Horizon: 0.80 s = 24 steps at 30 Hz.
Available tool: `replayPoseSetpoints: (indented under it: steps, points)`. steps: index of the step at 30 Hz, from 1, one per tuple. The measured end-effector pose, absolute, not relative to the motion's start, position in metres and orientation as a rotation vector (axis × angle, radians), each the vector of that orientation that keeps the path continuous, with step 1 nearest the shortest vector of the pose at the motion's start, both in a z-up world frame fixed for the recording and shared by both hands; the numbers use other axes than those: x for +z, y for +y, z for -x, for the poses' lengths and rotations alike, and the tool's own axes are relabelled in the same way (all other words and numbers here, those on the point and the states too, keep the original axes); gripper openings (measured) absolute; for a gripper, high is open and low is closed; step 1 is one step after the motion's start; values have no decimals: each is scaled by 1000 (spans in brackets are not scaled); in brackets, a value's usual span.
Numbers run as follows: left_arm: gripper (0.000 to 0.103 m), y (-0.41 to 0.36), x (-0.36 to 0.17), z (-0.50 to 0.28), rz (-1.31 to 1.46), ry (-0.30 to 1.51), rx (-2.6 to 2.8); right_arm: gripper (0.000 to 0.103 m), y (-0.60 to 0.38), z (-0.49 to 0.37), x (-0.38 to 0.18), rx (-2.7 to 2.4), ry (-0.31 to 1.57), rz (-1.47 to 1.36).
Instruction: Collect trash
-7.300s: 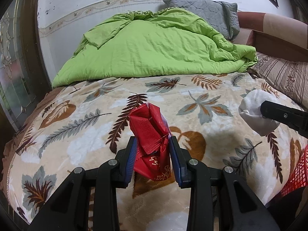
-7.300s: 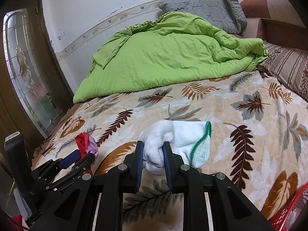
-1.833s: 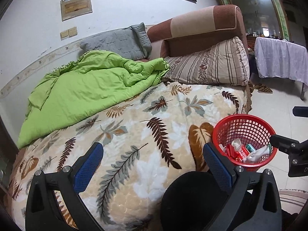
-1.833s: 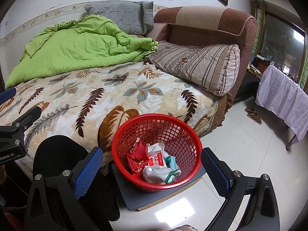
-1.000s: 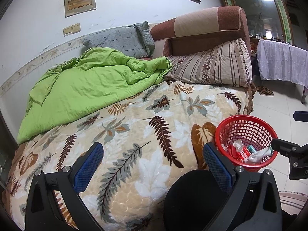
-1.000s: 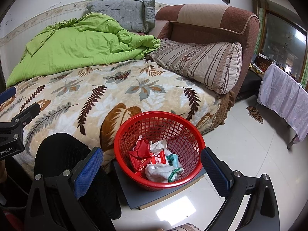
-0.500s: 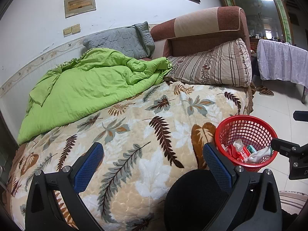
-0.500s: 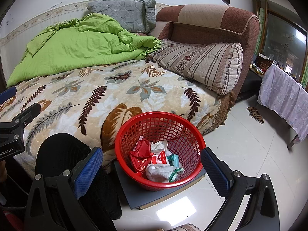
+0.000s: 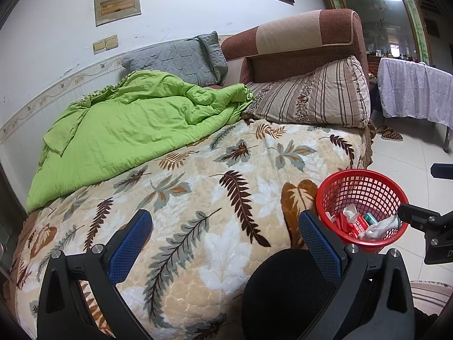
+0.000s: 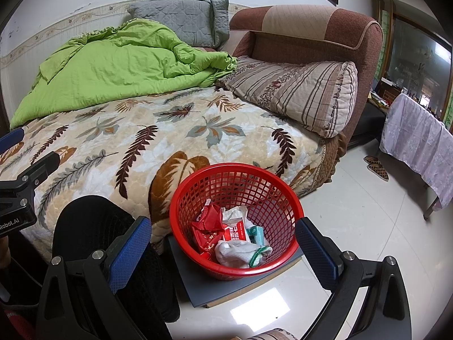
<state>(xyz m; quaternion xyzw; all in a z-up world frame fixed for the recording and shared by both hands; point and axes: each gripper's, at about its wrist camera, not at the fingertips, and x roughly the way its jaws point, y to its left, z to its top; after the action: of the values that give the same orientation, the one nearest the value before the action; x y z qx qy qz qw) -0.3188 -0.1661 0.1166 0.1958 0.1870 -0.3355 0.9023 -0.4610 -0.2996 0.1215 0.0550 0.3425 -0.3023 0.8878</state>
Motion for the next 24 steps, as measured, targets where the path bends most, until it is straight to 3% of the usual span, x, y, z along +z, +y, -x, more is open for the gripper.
replayPoseSetpoints:
  steps: [24]
  points:
    - [103, -165, 116, 318, -401, 391, -693, 102, -300, 460, 120, -626, 711, -117]
